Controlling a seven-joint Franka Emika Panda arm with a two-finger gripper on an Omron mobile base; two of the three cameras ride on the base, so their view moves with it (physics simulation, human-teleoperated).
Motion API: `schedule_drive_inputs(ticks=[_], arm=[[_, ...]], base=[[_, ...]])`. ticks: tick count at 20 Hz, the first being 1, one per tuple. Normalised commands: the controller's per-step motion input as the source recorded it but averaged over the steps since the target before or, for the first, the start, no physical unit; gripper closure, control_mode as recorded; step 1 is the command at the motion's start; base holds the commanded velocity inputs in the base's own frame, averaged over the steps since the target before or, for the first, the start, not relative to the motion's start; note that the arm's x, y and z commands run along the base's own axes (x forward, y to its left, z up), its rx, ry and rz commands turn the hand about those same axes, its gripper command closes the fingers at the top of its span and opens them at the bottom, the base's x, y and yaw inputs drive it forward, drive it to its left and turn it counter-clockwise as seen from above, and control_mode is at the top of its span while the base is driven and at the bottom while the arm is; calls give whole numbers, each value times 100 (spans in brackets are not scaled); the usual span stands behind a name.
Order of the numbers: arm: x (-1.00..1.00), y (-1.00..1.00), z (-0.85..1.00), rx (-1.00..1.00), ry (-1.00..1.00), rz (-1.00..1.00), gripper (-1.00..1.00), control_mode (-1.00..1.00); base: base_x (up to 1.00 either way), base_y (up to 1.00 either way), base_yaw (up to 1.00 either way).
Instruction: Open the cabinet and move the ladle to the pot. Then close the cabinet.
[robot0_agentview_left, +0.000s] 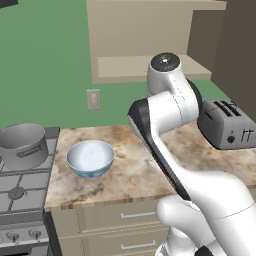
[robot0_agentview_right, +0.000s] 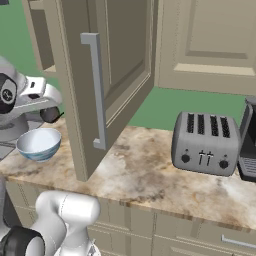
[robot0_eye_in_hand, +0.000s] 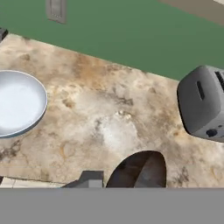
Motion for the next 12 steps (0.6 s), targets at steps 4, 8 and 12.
schedule_drive_inputs(ticks=[4,8,12], arm=[[0,-42,-57,0,38,-12,100,-100],[0,-36,-69,-3,30,-10,100,-100],[11,-16,-57,-6,17,-6,100,-100]], base=[[0,0,0],[0,0,0],[0,0,0]])
